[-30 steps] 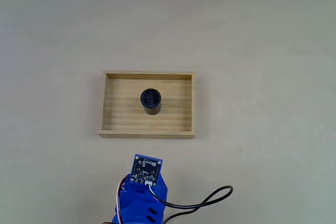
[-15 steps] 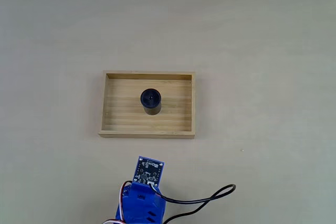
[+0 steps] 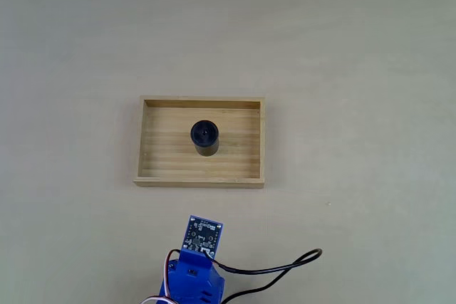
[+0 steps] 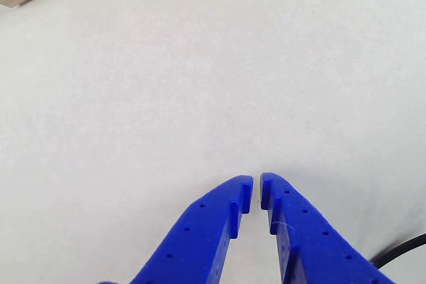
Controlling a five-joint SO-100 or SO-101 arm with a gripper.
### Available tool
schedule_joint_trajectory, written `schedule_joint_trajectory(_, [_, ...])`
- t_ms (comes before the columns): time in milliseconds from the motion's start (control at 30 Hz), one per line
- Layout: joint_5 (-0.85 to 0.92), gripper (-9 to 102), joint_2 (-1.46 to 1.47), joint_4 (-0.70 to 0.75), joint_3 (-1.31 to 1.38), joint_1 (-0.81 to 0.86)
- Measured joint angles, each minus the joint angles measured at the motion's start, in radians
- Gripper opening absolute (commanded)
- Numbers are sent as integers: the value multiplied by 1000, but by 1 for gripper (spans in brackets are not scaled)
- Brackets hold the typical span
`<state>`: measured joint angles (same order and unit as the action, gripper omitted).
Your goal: Place the black cylinder in the wooden box then return to rest.
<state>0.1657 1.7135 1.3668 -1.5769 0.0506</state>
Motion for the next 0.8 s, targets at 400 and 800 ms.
schedule_joint_trajectory(400, [3, 3, 0, 0, -2, 0])
schedule_joint_trajectory(800, [9, 3, 0, 0, -2, 0])
